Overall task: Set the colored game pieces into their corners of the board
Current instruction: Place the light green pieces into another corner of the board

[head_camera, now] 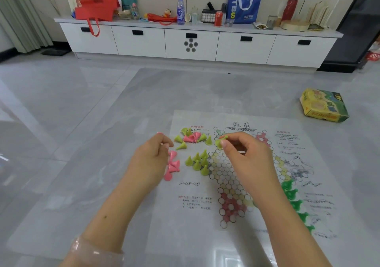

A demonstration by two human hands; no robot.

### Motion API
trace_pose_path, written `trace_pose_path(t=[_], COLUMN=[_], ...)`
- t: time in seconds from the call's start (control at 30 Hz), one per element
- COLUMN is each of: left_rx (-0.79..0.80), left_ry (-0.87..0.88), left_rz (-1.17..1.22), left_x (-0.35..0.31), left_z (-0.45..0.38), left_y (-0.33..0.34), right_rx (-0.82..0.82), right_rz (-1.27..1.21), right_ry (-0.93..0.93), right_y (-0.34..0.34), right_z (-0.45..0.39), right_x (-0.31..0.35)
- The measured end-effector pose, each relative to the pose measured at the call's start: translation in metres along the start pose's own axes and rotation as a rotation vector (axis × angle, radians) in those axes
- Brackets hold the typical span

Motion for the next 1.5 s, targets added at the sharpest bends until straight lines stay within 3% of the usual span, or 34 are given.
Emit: trace_pose_path(t=[0.1,0.27,0.8,0.9,1.1,1.23,1.5], left_rx=[-0.077,0.11,0.169,0.094,-0.146,-0.064,0.005], left_ry=[0.085,0.176,0.316,0.315,0.187,0.069,-0.065], left_rz=[-0.467,-0.885,-1.276,-1.134,-0.35,-0.055,0.186], left_x=[-0.014,-0.017,-0.016,-0.027,-0.032,-0.019,0.005], left_z=[-0.014,-0.041,-0.059,-0.052,-0.013,0.012,0.007], left_y=[-0.005,0.025,0.058,0.045,-0.008,-0.008,-0.003], right_rx=[-0.002,0.004,0.01,-0.001,-0.033,0.003,-0.014], right_rz=[0.039,0.085,0.153,0.15,0.153,0.232,0.398], right_ry=[-0.005,0.007,0.011,0.027,0.082,0.086,0.027], right_y=[0.0,-0.005,-0.009,-0.009,-0.006,0.003,0.018], right_z=[-0.001,-0.003,-0.005,-0.005,-0.009,-0.013,-0.017], right_x=[-0.002,-0.004,-0.007,-0.01,-0.02,-0.026,-0.034])
Point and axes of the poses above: each hand's wrist, its own z-axis away from the middle knuckle, its own y-axis out of the palm, x = y × z, the point moved 7 cm from there along -z, towards the middle knuckle, and after that the axes turned 4 degrees about -z, right-handed, at the moved point
